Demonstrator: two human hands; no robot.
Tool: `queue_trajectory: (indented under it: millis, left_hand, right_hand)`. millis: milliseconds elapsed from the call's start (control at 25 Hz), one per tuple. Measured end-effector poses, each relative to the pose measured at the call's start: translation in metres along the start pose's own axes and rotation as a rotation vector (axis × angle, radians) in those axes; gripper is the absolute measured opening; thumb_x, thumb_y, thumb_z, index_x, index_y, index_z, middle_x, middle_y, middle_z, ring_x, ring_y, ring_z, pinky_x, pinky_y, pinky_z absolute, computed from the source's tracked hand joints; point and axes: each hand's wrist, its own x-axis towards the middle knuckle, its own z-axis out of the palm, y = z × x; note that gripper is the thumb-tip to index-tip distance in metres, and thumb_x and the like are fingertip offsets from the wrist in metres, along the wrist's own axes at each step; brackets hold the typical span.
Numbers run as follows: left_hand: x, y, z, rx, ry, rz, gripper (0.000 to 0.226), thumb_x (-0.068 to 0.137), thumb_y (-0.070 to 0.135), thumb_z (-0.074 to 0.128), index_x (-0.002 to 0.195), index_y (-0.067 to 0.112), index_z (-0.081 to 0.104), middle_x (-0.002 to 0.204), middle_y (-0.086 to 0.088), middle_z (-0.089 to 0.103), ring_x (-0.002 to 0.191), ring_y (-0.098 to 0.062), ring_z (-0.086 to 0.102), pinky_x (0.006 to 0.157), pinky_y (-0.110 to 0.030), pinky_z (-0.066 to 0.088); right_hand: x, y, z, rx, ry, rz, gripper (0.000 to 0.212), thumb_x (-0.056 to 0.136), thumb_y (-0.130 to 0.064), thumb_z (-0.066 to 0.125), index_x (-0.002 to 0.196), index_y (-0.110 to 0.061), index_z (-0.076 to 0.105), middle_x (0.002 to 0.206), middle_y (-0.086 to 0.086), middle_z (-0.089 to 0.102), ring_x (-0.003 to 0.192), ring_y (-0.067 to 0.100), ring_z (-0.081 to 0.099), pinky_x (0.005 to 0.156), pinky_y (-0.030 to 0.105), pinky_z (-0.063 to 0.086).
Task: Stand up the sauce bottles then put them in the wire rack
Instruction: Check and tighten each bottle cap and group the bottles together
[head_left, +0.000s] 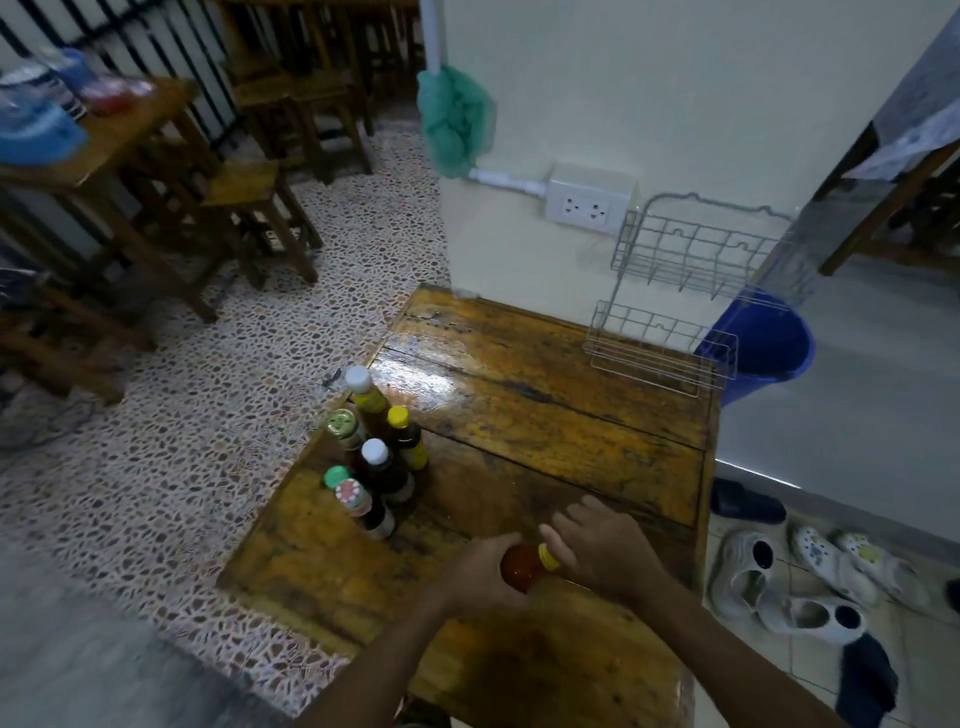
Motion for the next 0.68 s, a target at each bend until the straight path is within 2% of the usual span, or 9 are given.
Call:
queue_trajectory:
  millis: [120, 160, 240, 320, 400, 440, 520, 600, 680]
  left_hand:
    - [-0.008, -0.005, -0.005, 0.06, 0.059, -0.075, 0.071, 0.073, 0.04, 0.085, 0.134, 0.028, 0.053, 0.12, 0.004, 0.062, 0.103, -0.019, 0.062, 0.076, -0.034, 0.054]
    - [-0.009, -0.008, -0.006, 0.137, 0.102, -0.084, 0.068, 0.072, 0.04, 0.085, 0.132, 0.029, 0.053, 0.119, 0.005, 0.063, 0.101, -0.018, 0.062, 0.073, -0.033, 0.051]
    - [-0.011, -0.011, -0.008, 0.362, 0.189, -0.078, 0.057, 0.073, 0.041, 0.083, 0.12, 0.032, 0.053, 0.116, 0.005, 0.065, 0.099, -0.019, 0.063, 0.07, -0.033, 0.045]
    - [-0.015, -0.016, -0.007, 0.5, 0.229, -0.056, 0.05, 0.074, 0.042, 0.081, 0.112, 0.033, 0.05, 0.114, 0.006, 0.065, 0.1, -0.021, 0.065, 0.072, -0.034, 0.045]
    - [-0.017, -0.025, -0.007, 0.479, 0.238, -0.042, 0.05, 0.074, 0.042, 0.08, 0.113, 0.033, 0.051, 0.114, 0.006, 0.065, 0.102, -0.02, 0.065, 0.075, -0.034, 0.047]
    - [-0.018, -0.029, -0.01, 0.409, 0.231, -0.048, 0.051, 0.074, 0.041, 0.081, 0.115, 0.032, 0.052, 0.115, 0.007, 0.064, 0.103, -0.019, 0.065, 0.077, -0.034, 0.048]
    - [-0.021, -0.038, -0.02, 0.154, 0.158, -0.056, 0.06, 0.073, 0.04, 0.082, 0.126, 0.035, 0.053, 0.12, 0.008, 0.064, 0.107, -0.018, 0.064, 0.081, -0.034, 0.053]
    - [-0.024, -0.043, -0.032, -0.074, 0.023, -0.043, 0.069, 0.072, 0.039, 0.084, 0.133, 0.047, 0.052, 0.124, 0.012, 0.061, 0.11, -0.014, 0.062, 0.081, -0.03, 0.052]
    - [-0.029, -0.046, -0.041, -0.149, -0.065, -0.062, 0.071, 0.071, 0.039, 0.085, 0.131, 0.056, 0.05, 0.124, 0.016, 0.06, 0.11, -0.011, 0.061, 0.08, -0.026, 0.051]
  right_hand:
    - [0.014, -0.017, 0.006, 0.088, -0.043, 0.201, 0.047, 0.101, -0.04, 0.036, 0.061, -0.024, 0.055, 0.055, -0.004, 0.055, 0.047, 0.017, 0.05, 0.036, 0.028, 0.034]
    - [0.018, -0.023, 0.009, 0.11, -0.181, 0.298, 0.043, 0.101, -0.04, 0.037, 0.065, -0.023, 0.056, 0.059, -0.003, 0.059, 0.05, 0.017, 0.054, 0.04, 0.028, 0.036]
    - [0.021, -0.035, 0.016, 0.204, -0.431, 0.397, 0.023, 0.101, -0.03, 0.043, 0.089, -0.017, 0.058, 0.083, 0.005, 0.064, 0.072, 0.024, 0.065, 0.054, 0.035, 0.046]
    - [0.031, -0.039, 0.014, 0.413, -0.642, 0.539, 0.019, 0.102, -0.025, 0.042, 0.091, -0.014, 0.052, 0.084, 0.006, 0.056, 0.08, 0.029, 0.066, 0.066, 0.042, 0.053]
    - [0.033, -0.045, 0.012, 0.651, -0.594, 0.745, 0.037, 0.103, -0.044, 0.037, 0.078, -0.021, 0.05, 0.074, 0.0, 0.05, 0.073, 0.022, 0.059, 0.063, 0.037, 0.047]
    - [0.036, -0.049, 0.012, 0.634, -0.556, 0.771, 0.046, 0.101, -0.057, 0.031, 0.075, -0.024, 0.051, 0.071, -0.003, 0.05, 0.072, 0.019, 0.056, 0.062, 0.034, 0.043]
    - [0.036, -0.06, 0.01, 0.327, -0.355, 0.549, 0.062, 0.096, -0.071, 0.016, 0.083, -0.026, 0.057, 0.069, -0.007, 0.053, 0.065, 0.015, 0.053, 0.057, 0.031, 0.044]
    - [0.035, -0.067, 0.009, 0.107, -0.174, 0.272, 0.063, 0.099, -0.07, 0.014, 0.086, -0.027, 0.058, 0.067, -0.009, 0.056, 0.056, 0.009, 0.051, 0.045, 0.026, 0.044]
    - [0.043, -0.069, 0.005, 0.05, -0.188, 0.18, 0.056, 0.103, -0.064, 0.021, 0.08, -0.027, 0.056, 0.064, -0.009, 0.055, 0.052, 0.008, 0.048, 0.038, 0.025, 0.04]
